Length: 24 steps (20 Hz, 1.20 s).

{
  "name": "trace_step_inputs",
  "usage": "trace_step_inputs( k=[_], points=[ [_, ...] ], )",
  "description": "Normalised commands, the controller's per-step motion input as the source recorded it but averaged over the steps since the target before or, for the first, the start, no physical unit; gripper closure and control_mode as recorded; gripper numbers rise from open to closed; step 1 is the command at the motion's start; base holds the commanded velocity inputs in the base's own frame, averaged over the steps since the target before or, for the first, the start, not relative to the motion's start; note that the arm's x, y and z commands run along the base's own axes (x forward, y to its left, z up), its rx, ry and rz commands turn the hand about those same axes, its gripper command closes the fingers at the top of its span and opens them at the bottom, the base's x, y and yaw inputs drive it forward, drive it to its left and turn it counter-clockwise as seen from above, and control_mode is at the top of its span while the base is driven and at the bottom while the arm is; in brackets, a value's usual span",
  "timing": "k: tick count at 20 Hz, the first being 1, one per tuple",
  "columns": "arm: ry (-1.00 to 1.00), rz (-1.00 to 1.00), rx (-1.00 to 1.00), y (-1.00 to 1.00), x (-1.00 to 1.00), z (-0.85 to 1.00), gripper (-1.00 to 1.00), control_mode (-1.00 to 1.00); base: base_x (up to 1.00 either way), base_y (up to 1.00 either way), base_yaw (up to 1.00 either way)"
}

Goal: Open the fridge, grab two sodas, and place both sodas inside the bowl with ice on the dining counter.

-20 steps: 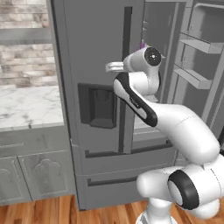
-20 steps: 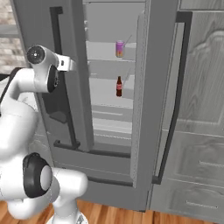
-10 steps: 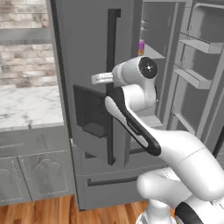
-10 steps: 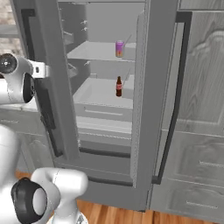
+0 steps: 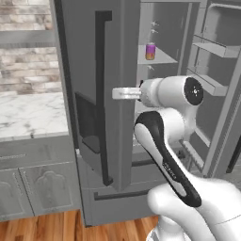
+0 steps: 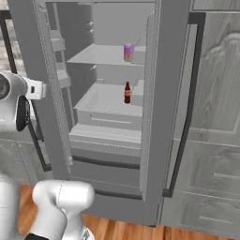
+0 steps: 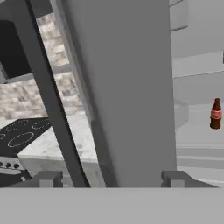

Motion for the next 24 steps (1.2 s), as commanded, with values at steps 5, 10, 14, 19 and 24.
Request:
trace_step_inputs(
  k=[5,10,14,19,24],
  points=[
    [-0.06,0.11,0.27,-0.90,-0.56,0.05,-1.00,-1.00,0.00,0.00,0.00],
    [0.03,0.13,0.29,-0.63,0.22,0.00,-1.00,-1.00,0.00,0.00,0.00],
    [0.16,0.09,0.26,-0.25,0.55,0.00,-1.00,-1.00,0.00,0.00,0.00],
    [0.20,0.07,0.26,-0.05,0.59,0.00,-1.00,-1.00,0.00,0.00,0.00],
    [0.22,0.06,0.19,0.00,0.56,0.00,-1.00,-1.00,0.00,0.00,0.00]
  ],
)
